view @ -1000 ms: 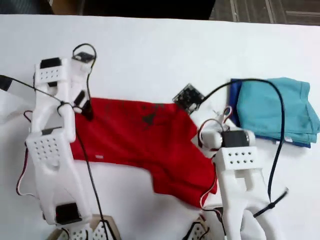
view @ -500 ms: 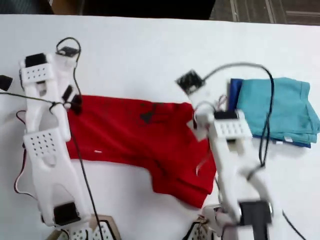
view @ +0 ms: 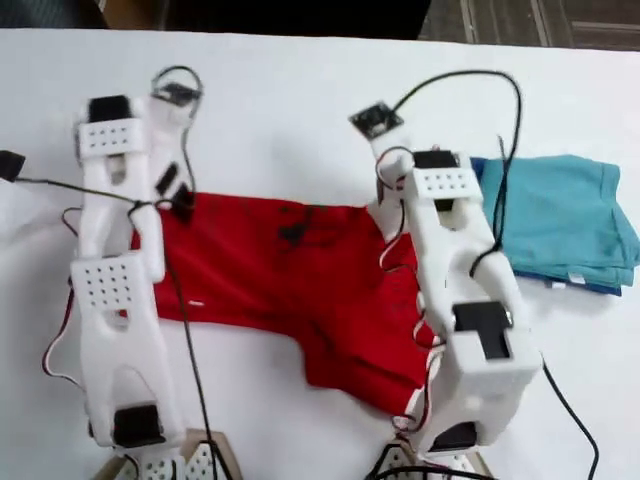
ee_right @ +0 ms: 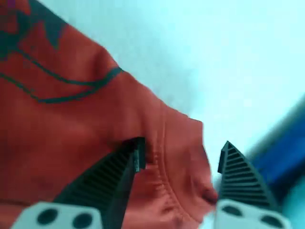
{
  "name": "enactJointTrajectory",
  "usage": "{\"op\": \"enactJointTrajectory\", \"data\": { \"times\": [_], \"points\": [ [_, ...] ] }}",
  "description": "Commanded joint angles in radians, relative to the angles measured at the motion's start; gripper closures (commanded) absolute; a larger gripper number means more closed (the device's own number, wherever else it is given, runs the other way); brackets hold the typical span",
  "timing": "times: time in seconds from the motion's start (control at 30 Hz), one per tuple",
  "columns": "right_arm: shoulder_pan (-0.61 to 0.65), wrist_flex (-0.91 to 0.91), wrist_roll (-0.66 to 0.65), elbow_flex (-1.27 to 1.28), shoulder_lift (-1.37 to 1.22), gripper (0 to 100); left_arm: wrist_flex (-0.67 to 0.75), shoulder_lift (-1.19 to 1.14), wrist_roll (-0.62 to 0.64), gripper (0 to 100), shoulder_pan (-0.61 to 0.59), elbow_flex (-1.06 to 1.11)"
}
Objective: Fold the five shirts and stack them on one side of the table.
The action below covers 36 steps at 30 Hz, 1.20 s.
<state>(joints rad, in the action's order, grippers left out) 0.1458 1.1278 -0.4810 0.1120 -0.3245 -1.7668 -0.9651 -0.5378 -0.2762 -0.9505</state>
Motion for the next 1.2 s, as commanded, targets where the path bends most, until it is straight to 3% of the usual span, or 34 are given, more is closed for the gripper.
{"op": "enactJointTrajectory", "data": {
  "times": [0.0, 0.3, 0.6, 0.9, 1.17],
  "points": [
    [-0.041, -0.036, 0.008, -0.044, -0.082, 74.1, 0.011, 0.091, -0.017, 76, -0.002, 0.061],
    [-0.074, -0.036, 0.000, -0.051, -0.142, 74.0, 0.219, 0.091, -0.058, 76, -0.149, 0.274],
    [-0.019, -0.015, 0.000, -0.184, -0.148, 74.0, 0.336, 0.092, -0.075, 76, -0.204, 0.285],
    [0.102, 0.062, 0.000, -0.381, -0.148, 74.1, 0.319, 0.091, -0.084, 76, -0.250, 0.136],
    [0.170, 0.343, -0.002, -0.620, -0.137, 74.0, 0.083, 0.100, -0.091, 76, -0.247, -0.157]
  ]
}}
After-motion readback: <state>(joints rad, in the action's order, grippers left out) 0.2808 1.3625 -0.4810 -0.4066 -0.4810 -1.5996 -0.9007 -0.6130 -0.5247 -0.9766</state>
